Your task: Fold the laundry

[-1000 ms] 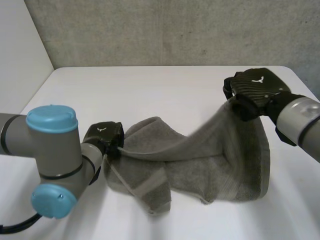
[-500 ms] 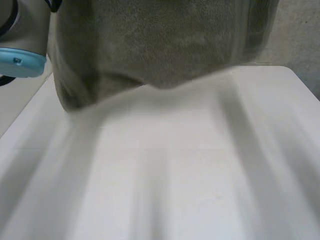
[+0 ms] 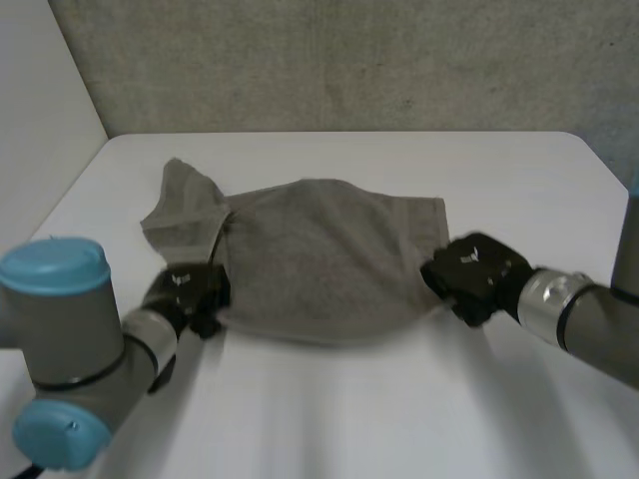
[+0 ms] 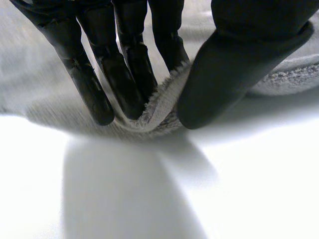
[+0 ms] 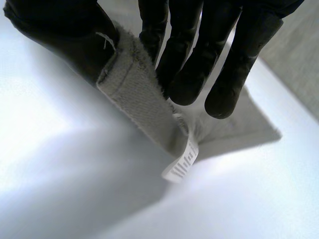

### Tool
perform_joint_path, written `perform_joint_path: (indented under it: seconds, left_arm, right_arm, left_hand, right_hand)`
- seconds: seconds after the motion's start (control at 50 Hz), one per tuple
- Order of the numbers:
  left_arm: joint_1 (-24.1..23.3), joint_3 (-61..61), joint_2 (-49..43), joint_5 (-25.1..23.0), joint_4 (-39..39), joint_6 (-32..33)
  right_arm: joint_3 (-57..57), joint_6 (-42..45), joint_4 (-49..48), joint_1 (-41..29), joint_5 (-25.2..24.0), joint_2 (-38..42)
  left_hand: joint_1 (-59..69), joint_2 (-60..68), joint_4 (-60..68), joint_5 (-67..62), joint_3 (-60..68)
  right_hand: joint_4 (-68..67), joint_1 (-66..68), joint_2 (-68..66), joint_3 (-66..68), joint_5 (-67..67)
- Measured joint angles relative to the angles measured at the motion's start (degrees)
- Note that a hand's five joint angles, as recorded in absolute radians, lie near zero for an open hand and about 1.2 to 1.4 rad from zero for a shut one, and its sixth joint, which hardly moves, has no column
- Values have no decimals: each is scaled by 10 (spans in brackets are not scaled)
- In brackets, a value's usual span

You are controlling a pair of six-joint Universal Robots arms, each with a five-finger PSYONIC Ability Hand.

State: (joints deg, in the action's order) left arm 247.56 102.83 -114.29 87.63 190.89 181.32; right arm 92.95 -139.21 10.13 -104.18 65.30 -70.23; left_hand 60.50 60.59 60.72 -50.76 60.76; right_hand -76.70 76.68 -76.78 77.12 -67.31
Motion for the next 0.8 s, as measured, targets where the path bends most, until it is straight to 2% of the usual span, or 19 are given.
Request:
perform_joint_path:
  seconds: [0.08, 0.12, 0.28, 0.46, 0.58, 0.7, 0.8]
  left_arm:
    - [-3, 20, -1, -5, -7, 0]
    - [-5, 23, 6, -6, -12, -1]
    - [-9, 7, 49, -6, -19, -3]
    - [3, -8, 77, -9, -10, -1]
    - [20, -17, 70, -13, 10, 10]
    - [40, -55, 36, -41, 44, 75]
    - [47, -136, -18, -102, 41, 167]
  right_arm:
    - [51, -4, -33, 22, 6, -20]
    - [74, -16, -58, 36, 7, -35]
    - [113, -61, -126, 80, 7, -63]
    - [125, -70, -162, 135, 6, -67]
    - [126, -65, -170, 147, 5, -62]
    - [128, -64, -173, 146, 3, -58]
    - [133, -66, -173, 142, 1, -58]
  left_hand:
    - [-101, -103, -98, 99, -96]
    - [-207, -208, -210, 213, -203]
    - [-373, -375, -377, 380, -377]
    - [-436, -438, -439, 442, -441]
    - [-442, -445, -446, 449, -447]
    - [-442, -445, -446, 449, -447]
    - [-441, -443, -445, 445, -445]
  right_hand:
    - [0, 0, 0, 0, 0]
    - [0, 0, 0, 0, 0]
    - [0, 0, 0, 0, 0]
    - [0, 0, 0, 0, 0]
    - [0, 0, 0, 0, 0]
    - [0, 0, 0, 0, 0]
    - [0, 0, 0, 0, 0]
